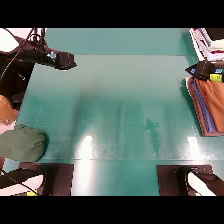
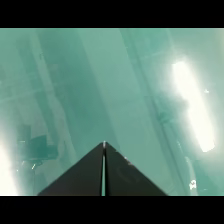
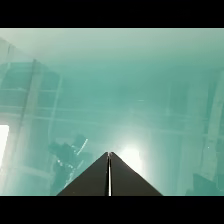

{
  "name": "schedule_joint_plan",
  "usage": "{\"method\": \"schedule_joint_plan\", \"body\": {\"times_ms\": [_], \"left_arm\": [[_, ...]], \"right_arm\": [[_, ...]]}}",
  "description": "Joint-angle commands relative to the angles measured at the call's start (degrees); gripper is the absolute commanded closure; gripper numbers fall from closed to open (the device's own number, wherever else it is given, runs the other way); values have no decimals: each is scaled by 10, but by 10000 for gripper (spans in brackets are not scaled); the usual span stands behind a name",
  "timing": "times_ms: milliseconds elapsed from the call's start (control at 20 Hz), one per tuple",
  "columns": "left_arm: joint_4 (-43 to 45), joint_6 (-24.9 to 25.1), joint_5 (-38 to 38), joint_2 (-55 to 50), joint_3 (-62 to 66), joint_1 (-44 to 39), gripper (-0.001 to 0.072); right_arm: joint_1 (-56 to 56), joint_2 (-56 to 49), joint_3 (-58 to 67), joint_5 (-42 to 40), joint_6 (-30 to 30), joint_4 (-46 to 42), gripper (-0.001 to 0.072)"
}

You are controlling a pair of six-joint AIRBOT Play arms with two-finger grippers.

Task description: Fold the shirts.

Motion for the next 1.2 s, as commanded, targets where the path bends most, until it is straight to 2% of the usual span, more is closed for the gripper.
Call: {"method": "schedule_joint_plan", "body": {"times_ms": [0,150,250,400,650,750,800,850,900,1150], "left_arm": [[-1,-1,2,0,0,0,678],[0,2,56,2,2,3,679],[24,2,-14,14,6,20,679],[127,2,-118,71,-8,70,678],[236,2,-209,220,-141,186,679],[263,1,-221,256,-209,219,673],[272,-1,-219,264,-240,230,459],[277,-8,-218,266,-272,239,141],[278,-17,-210,266,-307,246,59],[308,-38,-145,266,-478,249,58]], "right_arm": [[0,0,0,3,0,0,697],[0,0,0,12,0,0,697],[0,0,0,12,0,0,697],[0,0,0,13,0,0,697],[0,0,0,13,0,0,697],[0,0,0,12,0,0,697],[0,0,0,12,0,0,697],[0,0,0,12,0,0,697],[0,0,0,13,0,0,697],[0,0,0,13,0,0,697]]}}
